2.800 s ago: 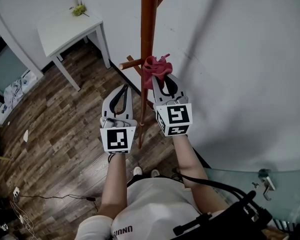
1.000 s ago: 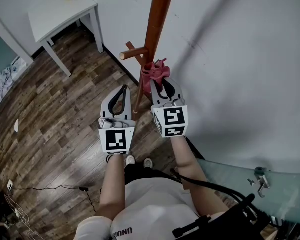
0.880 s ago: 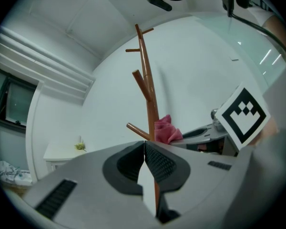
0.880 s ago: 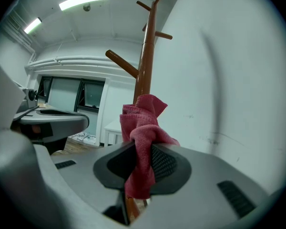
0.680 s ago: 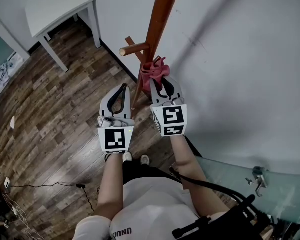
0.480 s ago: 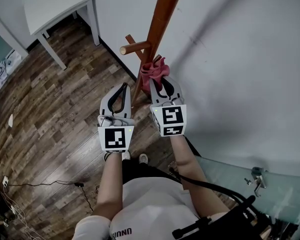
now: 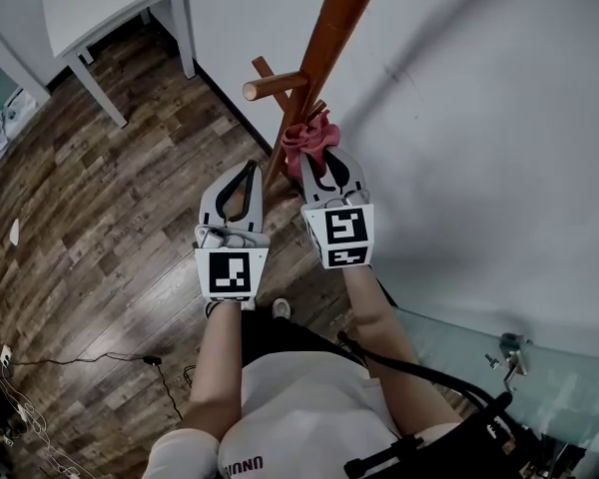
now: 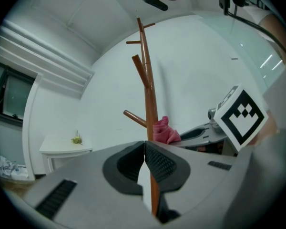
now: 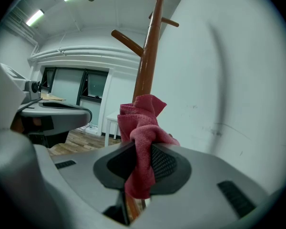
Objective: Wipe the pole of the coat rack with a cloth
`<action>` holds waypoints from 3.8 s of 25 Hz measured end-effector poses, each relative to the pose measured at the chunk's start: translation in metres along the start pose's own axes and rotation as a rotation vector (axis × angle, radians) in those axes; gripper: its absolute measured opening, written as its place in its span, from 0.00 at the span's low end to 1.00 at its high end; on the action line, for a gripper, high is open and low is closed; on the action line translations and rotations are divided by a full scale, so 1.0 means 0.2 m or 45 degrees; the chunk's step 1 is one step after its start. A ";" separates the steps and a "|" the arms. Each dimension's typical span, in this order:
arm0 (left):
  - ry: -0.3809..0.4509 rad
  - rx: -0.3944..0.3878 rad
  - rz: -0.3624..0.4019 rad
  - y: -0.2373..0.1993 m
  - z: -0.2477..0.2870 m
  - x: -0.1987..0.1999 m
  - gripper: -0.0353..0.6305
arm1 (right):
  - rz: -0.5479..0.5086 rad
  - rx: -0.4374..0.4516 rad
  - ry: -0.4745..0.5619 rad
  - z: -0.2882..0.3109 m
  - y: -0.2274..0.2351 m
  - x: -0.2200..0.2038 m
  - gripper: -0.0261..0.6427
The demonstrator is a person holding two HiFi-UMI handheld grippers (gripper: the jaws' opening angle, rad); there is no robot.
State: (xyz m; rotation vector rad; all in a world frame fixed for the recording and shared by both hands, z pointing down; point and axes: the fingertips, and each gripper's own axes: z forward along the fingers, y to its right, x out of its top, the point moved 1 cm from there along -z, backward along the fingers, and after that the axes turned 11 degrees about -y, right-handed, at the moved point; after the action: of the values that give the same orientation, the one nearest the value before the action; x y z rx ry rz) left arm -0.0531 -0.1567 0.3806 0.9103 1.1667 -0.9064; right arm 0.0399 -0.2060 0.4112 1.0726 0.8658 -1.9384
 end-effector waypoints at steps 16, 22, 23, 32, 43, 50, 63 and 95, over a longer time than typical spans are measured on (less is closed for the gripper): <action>0.040 -0.014 0.003 0.01 0.01 -0.02 0.08 | -0.047 0.004 -0.068 0.04 -0.01 -0.07 0.17; 0.019 -0.016 0.001 0.00 0.02 -0.05 0.08 | -0.111 -0.004 -0.094 0.07 -0.02 -0.09 0.17; 0.009 -0.017 -0.002 0.00 0.02 -0.06 0.08 | -0.114 -0.004 -0.099 0.07 -0.02 -0.10 0.17; 0.024 -0.018 -0.039 0.00 0.01 -0.07 0.08 | -0.141 0.004 -0.145 0.09 -0.03 -0.16 0.17; -0.018 -0.024 -0.043 0.01 0.01 -0.12 0.08 | -0.199 0.002 -0.221 0.13 -0.05 -0.24 0.17; -0.024 -0.019 -0.066 0.01 0.01 -0.13 0.08 | -0.221 0.006 -0.250 0.14 -0.05 -0.28 0.17; -0.050 -0.027 -0.072 0.01 0.02 -0.15 0.08 | -0.239 0.022 -0.317 0.17 -0.07 -0.35 0.17; -0.107 -0.037 -0.075 0.03 0.02 -0.22 0.08 | -0.288 0.039 -0.372 0.16 -0.08 -0.42 0.17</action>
State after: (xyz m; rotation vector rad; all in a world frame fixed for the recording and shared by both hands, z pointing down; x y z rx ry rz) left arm -0.0524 -0.1527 0.4243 0.8107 1.1368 -0.9636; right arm 0.0452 -0.2010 0.5033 0.7061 0.8229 -2.2332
